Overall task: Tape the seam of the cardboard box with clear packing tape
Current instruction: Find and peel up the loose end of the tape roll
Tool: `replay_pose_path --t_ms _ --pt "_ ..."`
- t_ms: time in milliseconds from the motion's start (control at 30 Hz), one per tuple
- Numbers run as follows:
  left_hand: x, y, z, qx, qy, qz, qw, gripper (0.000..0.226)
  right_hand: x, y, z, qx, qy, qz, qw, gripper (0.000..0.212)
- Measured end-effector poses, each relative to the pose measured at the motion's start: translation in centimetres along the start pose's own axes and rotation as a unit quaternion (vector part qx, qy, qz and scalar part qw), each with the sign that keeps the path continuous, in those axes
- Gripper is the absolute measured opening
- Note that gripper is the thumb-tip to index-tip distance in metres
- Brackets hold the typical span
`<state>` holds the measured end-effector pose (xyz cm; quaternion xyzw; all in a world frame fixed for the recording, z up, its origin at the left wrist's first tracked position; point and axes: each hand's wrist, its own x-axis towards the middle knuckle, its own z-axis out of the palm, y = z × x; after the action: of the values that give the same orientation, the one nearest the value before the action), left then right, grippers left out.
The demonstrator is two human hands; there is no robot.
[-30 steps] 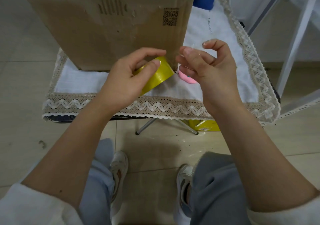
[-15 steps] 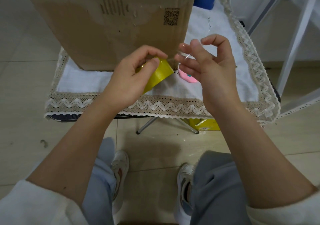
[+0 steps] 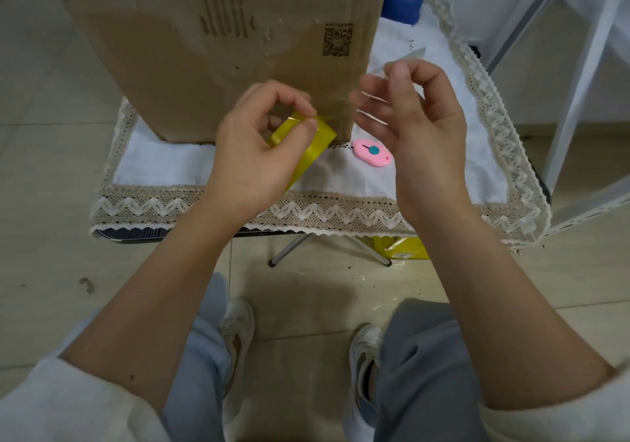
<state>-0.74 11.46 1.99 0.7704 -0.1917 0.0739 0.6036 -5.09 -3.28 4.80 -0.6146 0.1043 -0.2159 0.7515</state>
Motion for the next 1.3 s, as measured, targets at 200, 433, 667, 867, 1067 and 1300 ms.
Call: replay_pose_path --t_ms 200,433,667,867,1067,1300 --pt "0.0 -0.4 0.2 -0.037 -0.029 -0.035 0.998 0.012 0.1 -0.1 0.7 -0.018 -0.041 -0.094 0.995 0.007" --pt "0.1 0.1 -0.1 -0.016 0.004 0.022 1.000 0.050 0.7 -0.4 1.5 -0.113 -0.038 -0.185 0.976 0.007" --pt "1.2 1.7 0.5 -0.147 0.047 0.031 0.987 0.017 0.9 -0.2 2.1 -0.146 -0.028 -0.197 0.969 0.005" --pt "1.6 1.9 0.9 -0.169 0.056 0.015 0.984 0.007 0.9 -0.5 1.9 -0.184 -0.009 -0.219 0.958 0.004" --pt "1.7 1.9 0.9 -0.178 0.053 0.013 0.983 0.009 0.9 -0.5 2.0 -0.187 0.002 -0.221 0.957 0.004" --pt "0.5 0.3 0.6 -0.056 -0.013 0.033 0.998 0.086 1.0 0.0 1.9 -0.137 -0.030 -0.171 0.975 0.008"
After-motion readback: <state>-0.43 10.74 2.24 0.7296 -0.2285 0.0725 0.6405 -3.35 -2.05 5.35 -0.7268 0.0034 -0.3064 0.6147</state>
